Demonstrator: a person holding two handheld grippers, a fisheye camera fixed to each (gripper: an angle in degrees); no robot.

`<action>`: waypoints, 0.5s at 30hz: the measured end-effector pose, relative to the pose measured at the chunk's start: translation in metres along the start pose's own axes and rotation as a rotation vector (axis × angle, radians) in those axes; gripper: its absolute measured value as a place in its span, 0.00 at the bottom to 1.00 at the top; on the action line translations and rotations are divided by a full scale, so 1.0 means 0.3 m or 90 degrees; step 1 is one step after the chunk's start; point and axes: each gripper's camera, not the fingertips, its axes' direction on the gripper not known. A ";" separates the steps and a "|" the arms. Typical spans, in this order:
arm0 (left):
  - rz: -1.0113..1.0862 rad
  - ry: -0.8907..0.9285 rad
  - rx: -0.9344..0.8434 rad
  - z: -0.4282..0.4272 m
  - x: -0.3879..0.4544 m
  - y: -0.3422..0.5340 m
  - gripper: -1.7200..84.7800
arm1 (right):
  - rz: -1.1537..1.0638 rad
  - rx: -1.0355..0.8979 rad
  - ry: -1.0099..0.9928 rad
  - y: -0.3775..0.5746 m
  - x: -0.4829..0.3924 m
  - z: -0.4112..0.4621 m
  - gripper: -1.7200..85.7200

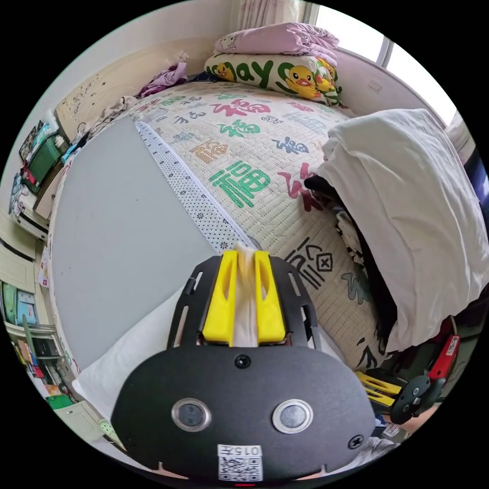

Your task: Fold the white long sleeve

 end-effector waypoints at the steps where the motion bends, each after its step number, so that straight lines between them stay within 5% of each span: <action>1: 0.007 0.000 -0.002 -0.003 -0.012 0.005 0.07 | 0.003 0.005 0.004 0.004 -0.006 -0.006 0.04; 15: -0.048 0.143 0.160 -0.162 -0.272 0.216 0.04 | 0.130 0.106 -0.149 0.190 0.086 -0.336 0.02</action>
